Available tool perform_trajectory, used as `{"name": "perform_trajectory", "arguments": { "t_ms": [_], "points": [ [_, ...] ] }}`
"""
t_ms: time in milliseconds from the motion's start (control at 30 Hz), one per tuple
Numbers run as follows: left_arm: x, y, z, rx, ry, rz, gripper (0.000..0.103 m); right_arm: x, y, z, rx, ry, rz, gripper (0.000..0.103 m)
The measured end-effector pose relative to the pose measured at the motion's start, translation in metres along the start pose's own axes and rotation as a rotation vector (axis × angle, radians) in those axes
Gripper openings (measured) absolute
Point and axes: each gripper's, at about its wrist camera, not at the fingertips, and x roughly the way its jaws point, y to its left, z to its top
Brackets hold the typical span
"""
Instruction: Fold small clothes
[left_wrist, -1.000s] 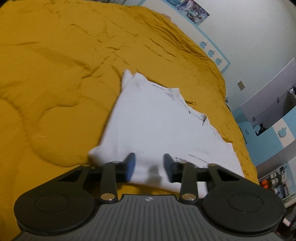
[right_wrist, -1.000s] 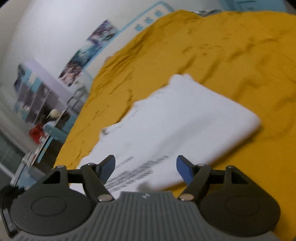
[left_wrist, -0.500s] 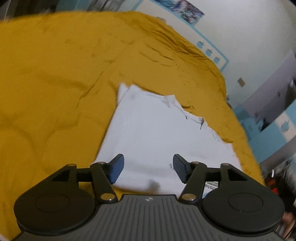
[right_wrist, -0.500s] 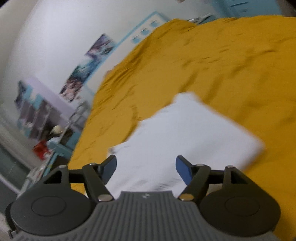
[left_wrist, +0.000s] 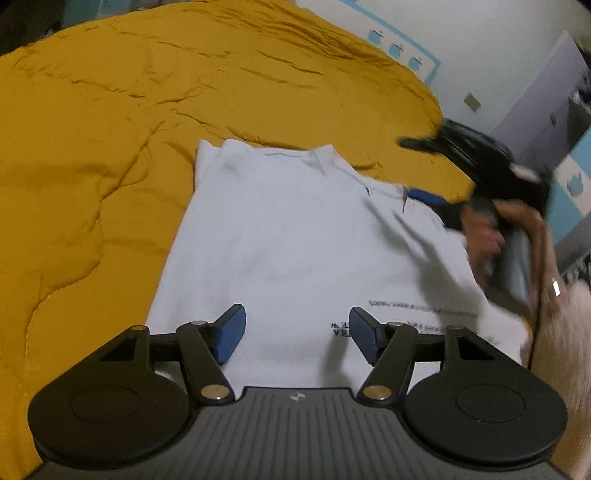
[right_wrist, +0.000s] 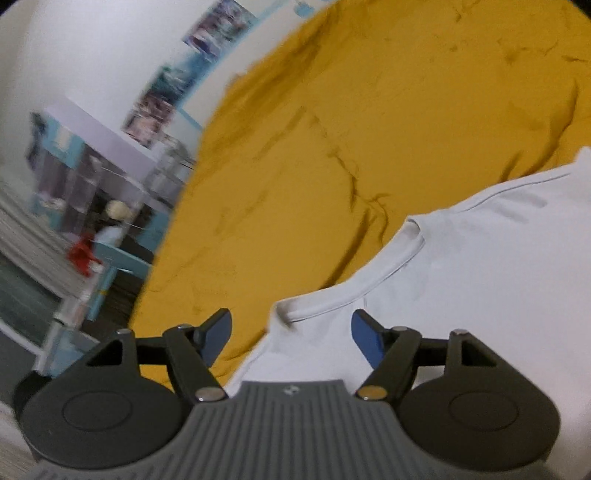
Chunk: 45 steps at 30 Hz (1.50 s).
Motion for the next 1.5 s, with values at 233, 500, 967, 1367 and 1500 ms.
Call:
{"name": "perform_trajectory", "arguments": {
  "t_ms": [233, 500, 967, 1367, 1500],
  "points": [
    [0.006, -0.008, -0.002, 0.065, 0.027, 0.023, 0.087, 0.046, -0.013, -0.004, -0.016, 0.06, -0.098, 0.068],
    [0.006, -0.006, 0.001, 0.073, 0.041, 0.022, 0.088, 0.03, -0.01, -0.018, -0.09, 0.05, -0.142, 0.068],
    [-0.015, 0.005, 0.008, 0.005, 0.036, -0.004, 0.083, -0.099, -0.033, -0.104, -0.136, 0.127, -0.089, 0.069],
    [-0.038, 0.022, 0.008, -0.001, 0.075, -0.067, 0.082, -0.181, -0.052, -0.162, -0.151, 0.139, -0.037, 0.074],
    [-0.063, 0.044, 0.03, 0.009, 0.051, -0.022, 0.082, -0.188, -0.037, -0.155, -0.171, 0.148, -0.003, 0.075]
  ]
}}
